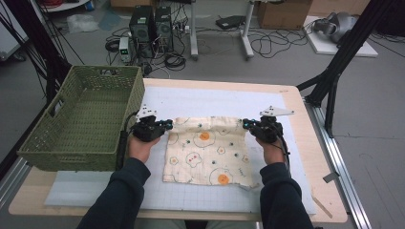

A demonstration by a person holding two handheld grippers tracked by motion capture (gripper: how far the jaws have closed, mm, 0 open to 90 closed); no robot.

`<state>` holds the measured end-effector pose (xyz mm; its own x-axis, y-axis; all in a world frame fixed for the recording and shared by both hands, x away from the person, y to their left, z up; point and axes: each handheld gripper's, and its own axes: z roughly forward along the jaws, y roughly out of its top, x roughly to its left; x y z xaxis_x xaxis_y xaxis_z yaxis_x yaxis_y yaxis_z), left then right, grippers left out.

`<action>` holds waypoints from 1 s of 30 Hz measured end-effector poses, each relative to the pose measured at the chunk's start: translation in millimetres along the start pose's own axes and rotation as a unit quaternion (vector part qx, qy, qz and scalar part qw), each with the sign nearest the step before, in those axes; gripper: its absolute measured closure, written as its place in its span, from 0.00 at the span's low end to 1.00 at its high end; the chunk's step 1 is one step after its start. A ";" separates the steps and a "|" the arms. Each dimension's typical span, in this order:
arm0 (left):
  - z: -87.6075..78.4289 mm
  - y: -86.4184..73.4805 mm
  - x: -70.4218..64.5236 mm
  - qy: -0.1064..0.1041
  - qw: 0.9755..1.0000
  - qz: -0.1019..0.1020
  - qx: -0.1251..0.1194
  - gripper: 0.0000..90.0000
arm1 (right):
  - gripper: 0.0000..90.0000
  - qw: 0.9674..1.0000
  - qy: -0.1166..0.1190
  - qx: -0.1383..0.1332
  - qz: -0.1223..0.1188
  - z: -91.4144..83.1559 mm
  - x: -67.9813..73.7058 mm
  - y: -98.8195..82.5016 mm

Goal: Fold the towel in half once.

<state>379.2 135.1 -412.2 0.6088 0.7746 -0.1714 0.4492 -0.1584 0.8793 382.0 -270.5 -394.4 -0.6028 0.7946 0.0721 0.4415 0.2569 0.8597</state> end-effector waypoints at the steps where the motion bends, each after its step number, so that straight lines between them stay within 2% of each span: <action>1: -1.3 -0.6 -1.5 -0.003 1.000 0.003 0.004 0.96 | 0.97 1.000 0.003 0.000 -0.001 -1.4 0.9 -0.6; 11: -19.2 -13.1 -11.1 -0.025 0.999 0.020 -0.014 0.96 | 0.97 1.000 0.017 -0.006 -0.005 -21.0 12.0 -26.2; 15: -27.3 -17.5 -17.8 -0.035 0.999 0.025 -0.019 0.96 | 0.97 1.000 0.021 -0.009 -0.019 -29.7 19.7 -31.6; 17: -30.0 -20.0 -20.2 -0.036 0.999 0.033 -0.016 0.96 | 0.97 0.999 0.021 -0.009 -0.026 -35.0 23.0 -35.2; 25: -42.1 -35.5 -30.2 -0.054 0.998 0.037 -0.007 0.96 | 0.97 0.999 0.034 0.002 -0.032 -49.2 32.4 -55.0; 30: -49.6 -42.9 -38.0 -0.064 0.997 0.051 0.000 0.96 | 0.97 0.998 0.044 0.010 -0.036 -57.0 40.1 -67.3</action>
<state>304.3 142.9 -421.4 0.7293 0.6705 -0.1364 0.3806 -0.2320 0.8951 290.3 -287.3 -420.5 -0.6893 0.7224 0.0547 0.4075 0.3242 0.8537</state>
